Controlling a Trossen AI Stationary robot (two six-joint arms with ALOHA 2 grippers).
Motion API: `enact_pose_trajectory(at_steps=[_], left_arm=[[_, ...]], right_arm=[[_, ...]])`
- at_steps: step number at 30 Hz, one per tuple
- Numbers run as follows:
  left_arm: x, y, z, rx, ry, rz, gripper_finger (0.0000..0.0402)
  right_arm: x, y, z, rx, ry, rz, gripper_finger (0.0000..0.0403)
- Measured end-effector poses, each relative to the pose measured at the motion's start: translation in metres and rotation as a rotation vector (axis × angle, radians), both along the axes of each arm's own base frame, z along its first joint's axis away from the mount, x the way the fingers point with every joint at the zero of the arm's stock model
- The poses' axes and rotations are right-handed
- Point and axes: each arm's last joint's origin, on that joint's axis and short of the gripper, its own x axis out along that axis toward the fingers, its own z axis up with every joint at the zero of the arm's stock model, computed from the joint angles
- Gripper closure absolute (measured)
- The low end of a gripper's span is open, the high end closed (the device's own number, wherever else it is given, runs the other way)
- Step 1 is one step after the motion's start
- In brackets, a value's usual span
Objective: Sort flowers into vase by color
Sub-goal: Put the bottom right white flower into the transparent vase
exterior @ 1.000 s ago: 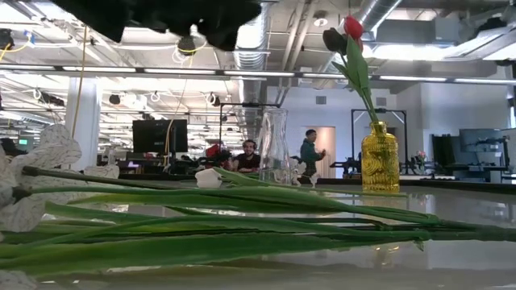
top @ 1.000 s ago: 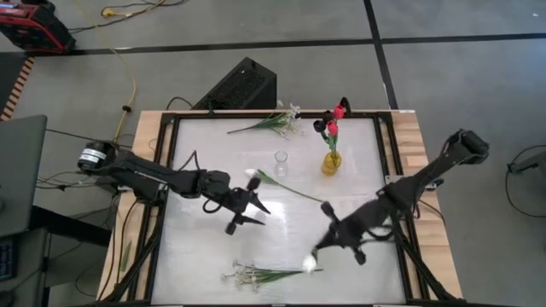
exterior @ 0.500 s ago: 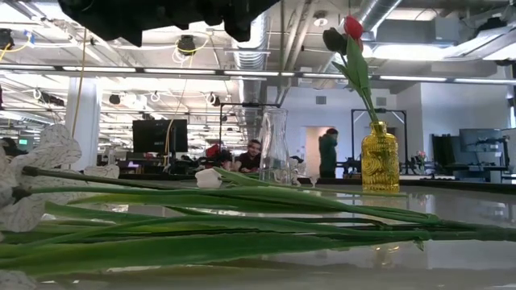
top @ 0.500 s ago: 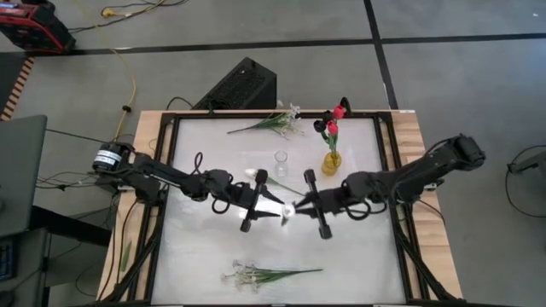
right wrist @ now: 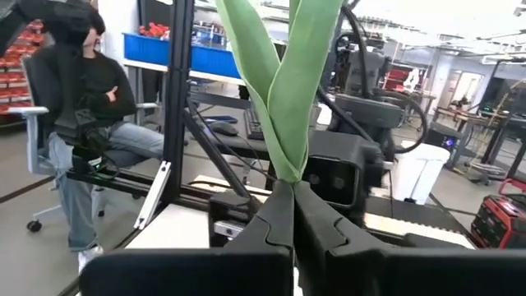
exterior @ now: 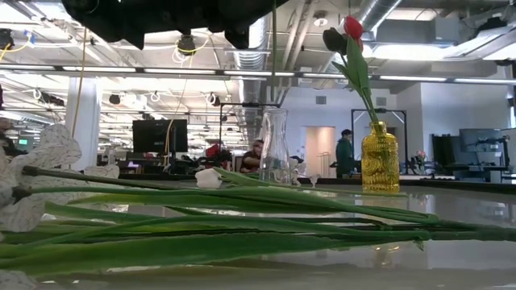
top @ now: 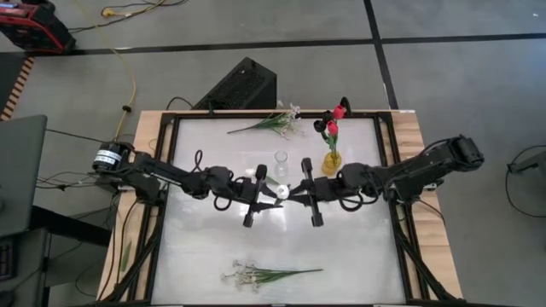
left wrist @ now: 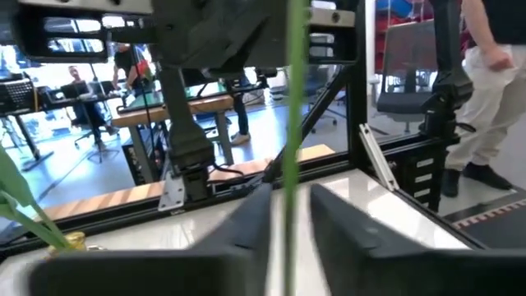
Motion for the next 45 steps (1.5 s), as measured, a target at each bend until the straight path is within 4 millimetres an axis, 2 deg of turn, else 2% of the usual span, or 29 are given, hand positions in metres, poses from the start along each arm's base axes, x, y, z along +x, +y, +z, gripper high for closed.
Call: enact_pose_trajectory(at_steps=[1, 3, 8, 12, 16, 21, 25, 30, 36, 39, 45], left_arm=[[0.0, 0.001, 0.0, 0.001, -0.001, 0.002, 0.0362], [-0.001, 0.003, 0.003, -0.006, -0.003, 0.008, 0.0389], [-0.008, 0.011, 0.016, -0.029, -0.023, 0.057, 0.04], [-0.018, 0.021, 0.034, -0.038, -0.065, 0.114, 0.0401], [-0.033, 0.045, 0.057, -0.039, -0.132, 0.228, 0.0401], [-0.046, 0.083, 0.073, -0.054, -0.235, 0.295, 0.0401], [-0.038, 0.114, 0.059, -0.13, -0.247, 0.308, 0.0401], [-0.025, 0.139, 0.032, -0.222, -0.226, 0.281, 0.0401], [-0.014, 0.148, 0.008, -0.267, -0.219, 0.275, 0.0401], [-0.011, 0.152, -0.001, -0.275, -0.192, 0.294, 0.0401], [-0.008, 0.153, -0.01, -0.265, -0.157, 0.344, 0.0401]], right_arm=[[0.0, 0.0, 0.0, -0.005, 0.0, 0.0, 0.0377], [0.0, 0.0, 0.0, -0.005, -0.002, 0.0, 0.0365], [-0.001, -0.003, 0.002, -0.006, 0.001, -0.01, 0.0323], [-0.01, -0.007, 0.008, -0.015, 0.03, -0.075, 0.0272], [-0.027, -0.014, 0.012, -0.039, 0.124, -0.142, 0.0215], [-0.037, -0.016, -0.006, 0.033, 0.362, -0.154, 0.0174], [-0.041, -0.013, -0.027, 0.094, 0.477, -0.167, 0.0172], [-0.051, -0.008, -0.05, 0.093, 0.456, -0.192, 0.0185], [-0.062, -0.009, -0.069, 0.103, 0.42, -0.195, 0.02], [-0.064, -0.009, -0.071, 0.119, 0.408, -0.194, 0.0205], [-0.066, -0.01, -0.076, 0.125, 0.426, -0.197, 0.0209]])
